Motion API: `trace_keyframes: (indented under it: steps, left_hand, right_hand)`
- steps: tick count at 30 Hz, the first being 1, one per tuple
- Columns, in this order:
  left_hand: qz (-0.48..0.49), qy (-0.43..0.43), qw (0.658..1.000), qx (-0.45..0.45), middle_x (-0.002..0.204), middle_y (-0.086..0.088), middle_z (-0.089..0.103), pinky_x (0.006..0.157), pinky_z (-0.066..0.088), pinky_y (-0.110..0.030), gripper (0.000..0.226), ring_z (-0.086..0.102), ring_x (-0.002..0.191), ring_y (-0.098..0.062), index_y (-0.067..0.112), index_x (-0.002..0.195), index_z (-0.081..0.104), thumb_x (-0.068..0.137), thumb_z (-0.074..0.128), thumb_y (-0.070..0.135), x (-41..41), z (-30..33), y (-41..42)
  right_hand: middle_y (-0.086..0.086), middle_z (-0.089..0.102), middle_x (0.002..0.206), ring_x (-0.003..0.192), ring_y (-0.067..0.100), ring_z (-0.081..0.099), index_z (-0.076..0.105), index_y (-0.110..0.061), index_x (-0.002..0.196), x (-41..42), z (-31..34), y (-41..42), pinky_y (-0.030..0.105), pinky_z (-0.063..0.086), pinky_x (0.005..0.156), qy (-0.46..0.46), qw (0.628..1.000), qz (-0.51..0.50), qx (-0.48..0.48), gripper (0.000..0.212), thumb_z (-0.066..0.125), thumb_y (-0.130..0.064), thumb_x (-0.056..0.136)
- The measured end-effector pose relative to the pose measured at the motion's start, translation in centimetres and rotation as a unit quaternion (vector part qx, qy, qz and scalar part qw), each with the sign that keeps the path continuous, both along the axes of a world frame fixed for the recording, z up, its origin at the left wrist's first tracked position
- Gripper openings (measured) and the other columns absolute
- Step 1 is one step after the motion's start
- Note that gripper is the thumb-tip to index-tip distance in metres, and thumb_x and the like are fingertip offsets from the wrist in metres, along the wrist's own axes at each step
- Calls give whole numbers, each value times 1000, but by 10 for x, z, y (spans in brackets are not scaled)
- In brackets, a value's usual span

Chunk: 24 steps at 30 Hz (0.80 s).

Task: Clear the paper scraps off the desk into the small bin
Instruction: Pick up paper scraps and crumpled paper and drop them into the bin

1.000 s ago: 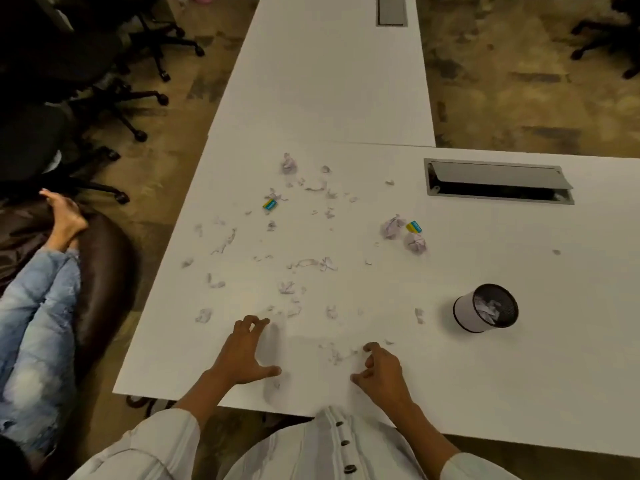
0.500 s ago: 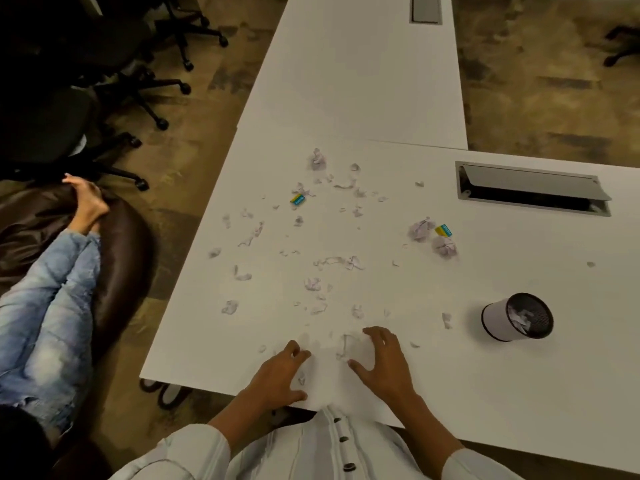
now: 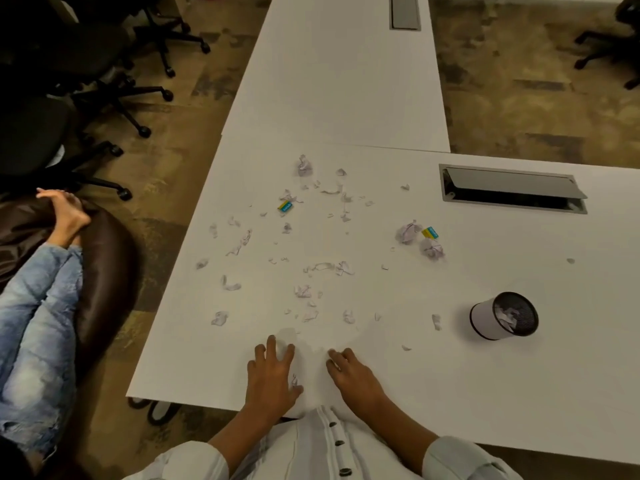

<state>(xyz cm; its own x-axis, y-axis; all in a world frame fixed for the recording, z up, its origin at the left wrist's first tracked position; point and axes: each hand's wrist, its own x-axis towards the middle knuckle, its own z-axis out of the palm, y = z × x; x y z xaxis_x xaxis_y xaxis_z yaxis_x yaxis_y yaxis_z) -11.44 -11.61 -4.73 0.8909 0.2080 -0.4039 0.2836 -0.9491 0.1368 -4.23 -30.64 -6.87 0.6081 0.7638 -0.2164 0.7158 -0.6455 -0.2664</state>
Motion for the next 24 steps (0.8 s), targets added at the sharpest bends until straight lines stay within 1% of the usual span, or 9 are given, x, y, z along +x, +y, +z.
trace_keyframes:
  steps: [2, 4, 6, 8, 11, 14, 17, 21, 24]
  left_hand:
    - [42, 9, 999, -10, 139, -16, 43, 83, 53, -42, 73, 48, 116, -33, 24, 131, 48, 68, 73, 51, -3, -1, -5]
    - [68, 2, 997, -33, 137, -11, 41, 82, 53, -34, 58, 45, 115, -26, 24, 133, 44, 81, 64, 41, -4, -3, -10]
    - [80, -17, 995, -60, 131, -10, 44, 77, 55, -29, 46, 48, 111, -23, 21, 131, 47, 87, 61, 29, -3, -5, -14]
    - [81, -32, 993, -80, 124, -12, 50, 74, 56, -29, 38, 54, 104, -24, 15, 126, 53, 89, 60, 17, 0, -7, -17]
    - [70, -57, 991, -103, 107, -15, 59, 68, 59, -32, 26, 61, 86, -26, 6, 112, 62, 86, 62, 4, 2, -11, -18]
    - [55, -67, 989, -122, 89, -14, 61, 56, 55, -29, 12, 60, 67, -23, 1, 92, 66, 82, 64, -5, 5, -10, -21]
    - [60, -79, 985, -138, 78, -14, 61, 50, 48, -27, 11, 56, 57, -22, 0, 74, 65, 78, 64, -10, 13, -10, -25]
    - [70, -107, 977, -173, 79, -13, 61, 54, 46, -21, 14, 56, 60, -21, 0, 75, 68, 79, 62, -12, 35, -8, -41]
    - [79, -132, 967, -203, 83, -10, 62, 59, 50, -24, 14, 58, 63, -19, 1, 78, 70, 80, 62, -10, 65, 0, -63]
  right_hand:
    - [-9, 73, 83, 68, 7, 65, 74, -20, 69, 4, 3, -5, 16, 42, 33, 19, 999, -23, -13, 44, 91, -6, 31]
    - [-9, 70, 80, 70, 6, 64, 74, -21, 72, 8, 7, -5, 16, 45, 39, 37, 998, -55, -9, 37, 91, -6, 43]
    - [1, 71, 105, 95, 16, 64, 74, -13, 101, 14, 2, -9, 21, 53, 70, 73, 992, -96, 32, 26, 73, -3, 77]
    - [9, 70, 115, 106, 22, 64, 72, -6, 109, 23, -1, -15, 22, 49, 90, 147, 966, -193, 93, 26, 56, 1, 91]
    - [12, 76, 97, 89, 22, 71, 77, -3, 92, 40, 13, -39, 20, 51, 84, 156, 901, -351, 200, 16, 66, 5, 83]
    - [9, 77, 88, 74, 16, 71, 78, -4, 87, 62, 36, -76, 23, 58, 75, 124, 846, -447, 264, 14, 72, 6, 79]
    - [6, 76, 87, 71, 8, 69, 78, -6, 90, 90, 62, -120, 7, 52, 67, 79, 801, -508, 305, 10, 73, -2, 81]
    - [7, 73, 85, 69, 0, 65, 76, -7, 94, 121, 93, -179, -8, 40, 66, -4, 737, -591, 328, 11, 70, -7, 85]
    - [11, 73, 85, 73, 14, 66, 72, -7, 100, 135, 103, -207, 4, 42, 68, -31, 738, -604, 300, 16, 69, -14, 87]
